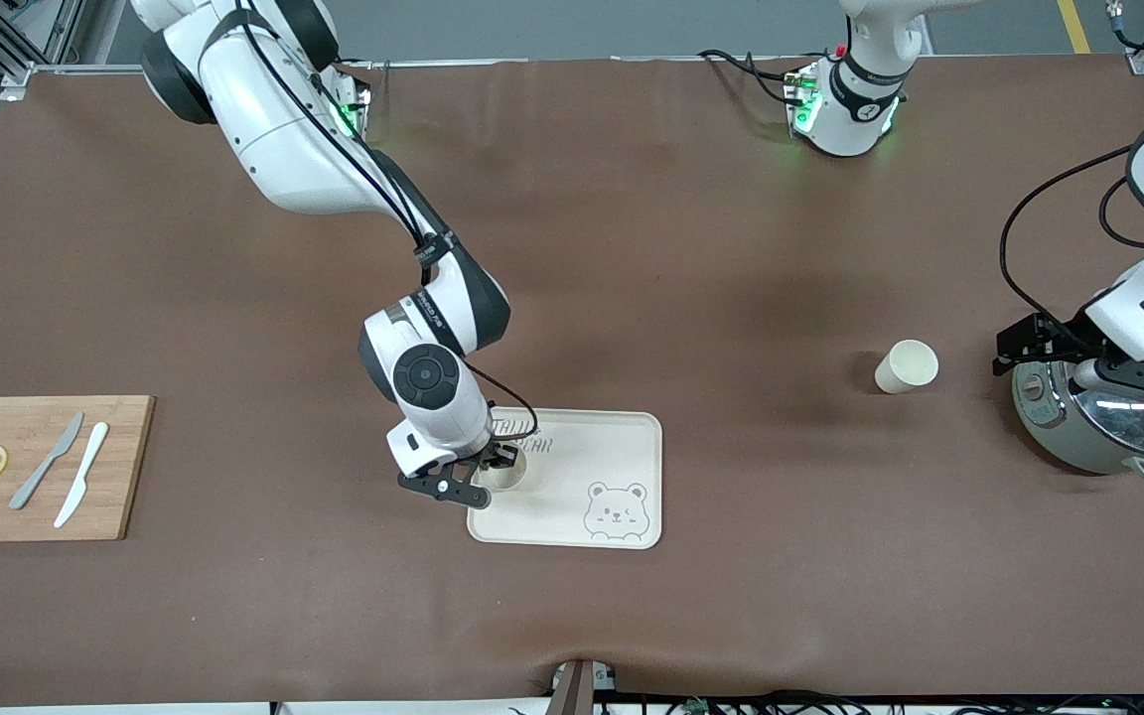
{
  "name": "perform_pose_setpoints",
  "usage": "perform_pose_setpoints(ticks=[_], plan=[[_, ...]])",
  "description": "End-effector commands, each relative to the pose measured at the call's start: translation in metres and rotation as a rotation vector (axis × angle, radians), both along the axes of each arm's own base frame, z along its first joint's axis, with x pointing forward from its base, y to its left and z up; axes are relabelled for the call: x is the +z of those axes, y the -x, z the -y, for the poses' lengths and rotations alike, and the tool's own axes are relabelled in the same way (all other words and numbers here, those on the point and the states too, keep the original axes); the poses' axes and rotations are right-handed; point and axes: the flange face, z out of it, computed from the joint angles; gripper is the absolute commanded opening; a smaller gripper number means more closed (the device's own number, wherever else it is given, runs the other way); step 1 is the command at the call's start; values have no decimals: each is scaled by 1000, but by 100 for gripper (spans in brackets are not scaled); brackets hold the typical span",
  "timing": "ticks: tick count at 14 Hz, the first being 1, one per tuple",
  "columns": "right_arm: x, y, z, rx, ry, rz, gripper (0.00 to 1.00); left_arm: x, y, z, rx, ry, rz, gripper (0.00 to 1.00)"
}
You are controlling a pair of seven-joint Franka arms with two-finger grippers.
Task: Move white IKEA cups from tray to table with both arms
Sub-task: 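Lift the cup with the right gripper while the left gripper withdraws, then carry the cup with the right gripper toward the wooden cutting board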
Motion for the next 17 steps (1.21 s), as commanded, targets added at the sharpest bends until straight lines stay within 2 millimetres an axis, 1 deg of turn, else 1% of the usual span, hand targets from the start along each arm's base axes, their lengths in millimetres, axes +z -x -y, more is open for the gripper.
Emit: perform_pose_setpoints(ticks=[1,3,5,6,7,8,9,10,11,12,13,14,15,17], plan=[[-3,2,-1,-15,-1,-16,0,25,-8,17,31,-37,-19,100],[16,2,-1,-16,-5,-17,0,44,-9,32,57,-33,-34,100],[23,8,-4,-11,5,-56,0,60,-7,48,74,-29,-50,100],[31,10,-5,-10,6,-59,0,67,-6,51,85,-27,-58,100],[41,11,-5,-16,-1,-69,0,75,-4,61,89,-26,-61,100],[53,13,-3,-31,-18,-95,0,81,-3,70,94,-26,-72,100],[72,15,0,-36,-18,-115,0,86,-1,73,113,-25,-78,100],[96,17,5,-34,-14,-123,0,89,1,83,125,-22,-81,100],[118,16,17,-42,-14,-132,0,92,4,93,133,-18,-79,100],[142,16,28,-18,-20,-139,0,96,7,97,142,-17,-84,100],[169,14,45,15,-34,-136,0,101,9,100,145,-21,-92,100],[191,12,65,39,-48,-142,0,113,12,104,146,-28,-91,100],[208,11,87,63,-50,-157,0,124,14,105,147,-35,-94,100],[234,12,127,133,-34,-193,0,140,20,111,153,-34,-98,100]])
